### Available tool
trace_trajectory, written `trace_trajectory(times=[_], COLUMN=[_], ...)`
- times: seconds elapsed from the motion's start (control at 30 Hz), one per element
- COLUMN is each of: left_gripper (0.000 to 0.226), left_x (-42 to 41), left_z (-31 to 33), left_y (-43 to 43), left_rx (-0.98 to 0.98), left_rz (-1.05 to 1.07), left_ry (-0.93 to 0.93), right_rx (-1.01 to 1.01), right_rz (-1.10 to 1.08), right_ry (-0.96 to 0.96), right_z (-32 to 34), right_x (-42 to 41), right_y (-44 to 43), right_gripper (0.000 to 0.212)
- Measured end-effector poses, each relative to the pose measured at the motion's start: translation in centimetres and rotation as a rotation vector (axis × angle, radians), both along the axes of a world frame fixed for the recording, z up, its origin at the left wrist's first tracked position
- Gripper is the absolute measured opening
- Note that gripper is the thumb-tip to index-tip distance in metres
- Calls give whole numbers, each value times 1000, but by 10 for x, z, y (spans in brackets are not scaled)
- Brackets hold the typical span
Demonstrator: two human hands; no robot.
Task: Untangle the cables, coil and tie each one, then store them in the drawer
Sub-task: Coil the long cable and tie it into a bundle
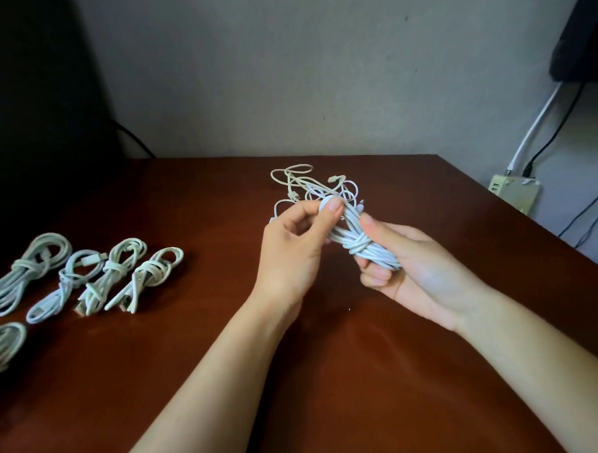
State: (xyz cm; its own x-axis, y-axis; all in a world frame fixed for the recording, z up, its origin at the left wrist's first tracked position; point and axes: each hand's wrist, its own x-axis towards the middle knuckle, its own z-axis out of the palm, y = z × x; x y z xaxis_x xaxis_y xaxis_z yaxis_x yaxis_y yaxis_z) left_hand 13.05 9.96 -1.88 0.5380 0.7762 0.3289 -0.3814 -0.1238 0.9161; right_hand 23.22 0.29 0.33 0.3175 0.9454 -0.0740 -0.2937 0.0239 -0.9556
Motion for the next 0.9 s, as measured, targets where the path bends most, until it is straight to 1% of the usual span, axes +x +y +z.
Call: trace_trajectory(times=[0.13, 0.27, 0.33, 0.43, 0.53, 0.63, 0.7, 0.77, 0.83, 0.9], left_gripper=[23, 23, 22, 25, 32, 30, 34, 42, 40, 30], left_x=[-1, -1, 0, 5, 14, 21, 23, 22, 20, 18], left_z=[2, 3, 4, 2, 0, -4, -5, -3, 2, 6], left_y=[-2, -4, -7, -14, -22, -29, -33, -34, -35, -34], left_rx=[-9, -20, -62, -151, -229, -272, -297, -297, -295, -285], left_rz=[-14, -34, -61, -82, -36, -1, 21, 15, -24, -25], left_ry=[-23, -30, -50, -85, -35, -3, -10, -23, -52, -51], right_rx=[-26, -35, -23, 2, 25, 59, 78, 91, 107, 150], right_rz=[-6, -4, -6, -58, -169, -326, -387, -410, -420, -403], right_ry=[-85, -23, 10, -55, -270, -542, -728, -881, -973, -992], right_z=[3, 3, 2, -3, -12, -21, -23, -23, -22, -21], right_x=[-2, -4, -6, -9, -11, -13, -14, -17, -19, -20], right_y=[-2, -1, 0, 1, 3, 4, 3, 0, -2, -4], right_gripper=[28, 29, 30, 30, 22, 13, 13, 19, 20, 15])
